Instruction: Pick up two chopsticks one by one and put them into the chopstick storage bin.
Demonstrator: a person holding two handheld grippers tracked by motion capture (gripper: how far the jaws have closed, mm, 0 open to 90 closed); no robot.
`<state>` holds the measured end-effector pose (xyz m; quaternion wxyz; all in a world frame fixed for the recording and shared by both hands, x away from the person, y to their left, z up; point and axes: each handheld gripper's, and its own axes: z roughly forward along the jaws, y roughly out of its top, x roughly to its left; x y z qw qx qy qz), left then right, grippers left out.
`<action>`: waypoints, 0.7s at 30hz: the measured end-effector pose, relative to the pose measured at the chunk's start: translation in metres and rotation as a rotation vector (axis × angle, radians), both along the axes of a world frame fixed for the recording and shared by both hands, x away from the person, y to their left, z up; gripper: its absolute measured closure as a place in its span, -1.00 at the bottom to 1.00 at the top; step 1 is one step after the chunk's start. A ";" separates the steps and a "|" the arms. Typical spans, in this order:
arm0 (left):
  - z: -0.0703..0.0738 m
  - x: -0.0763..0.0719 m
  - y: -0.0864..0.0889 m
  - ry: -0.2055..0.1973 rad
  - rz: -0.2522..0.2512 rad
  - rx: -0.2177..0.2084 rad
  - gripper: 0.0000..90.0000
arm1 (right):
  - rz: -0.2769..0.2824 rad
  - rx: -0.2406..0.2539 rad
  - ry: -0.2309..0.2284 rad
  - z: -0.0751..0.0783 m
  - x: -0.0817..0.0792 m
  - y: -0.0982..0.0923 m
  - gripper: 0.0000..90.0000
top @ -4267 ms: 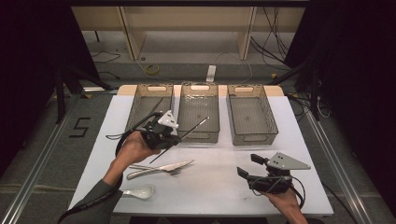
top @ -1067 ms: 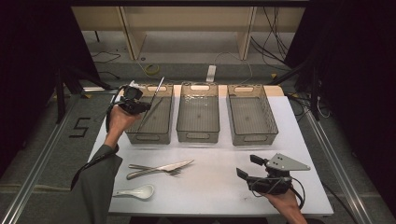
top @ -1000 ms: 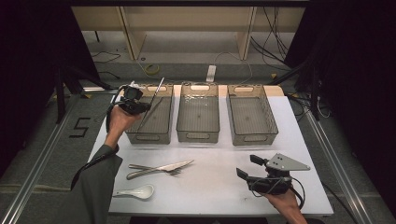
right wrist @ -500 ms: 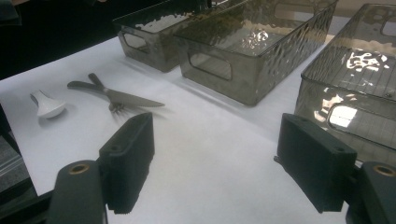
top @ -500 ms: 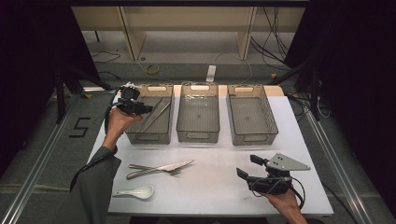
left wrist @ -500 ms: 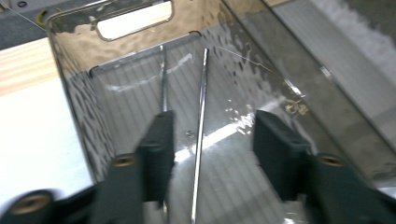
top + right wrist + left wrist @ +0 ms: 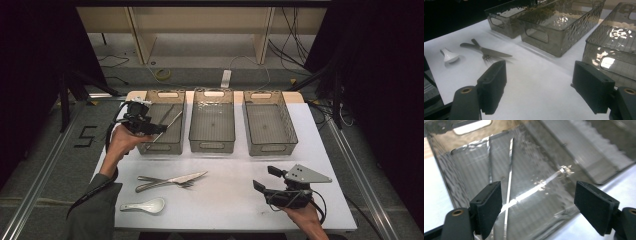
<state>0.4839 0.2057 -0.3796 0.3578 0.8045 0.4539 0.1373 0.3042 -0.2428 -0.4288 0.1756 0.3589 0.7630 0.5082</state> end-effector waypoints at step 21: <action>0.005 -0.055 -0.017 0.019 -0.164 0.110 -0.57 | 0.005 -0.001 -0.006 0.001 -0.001 0.000 -0.37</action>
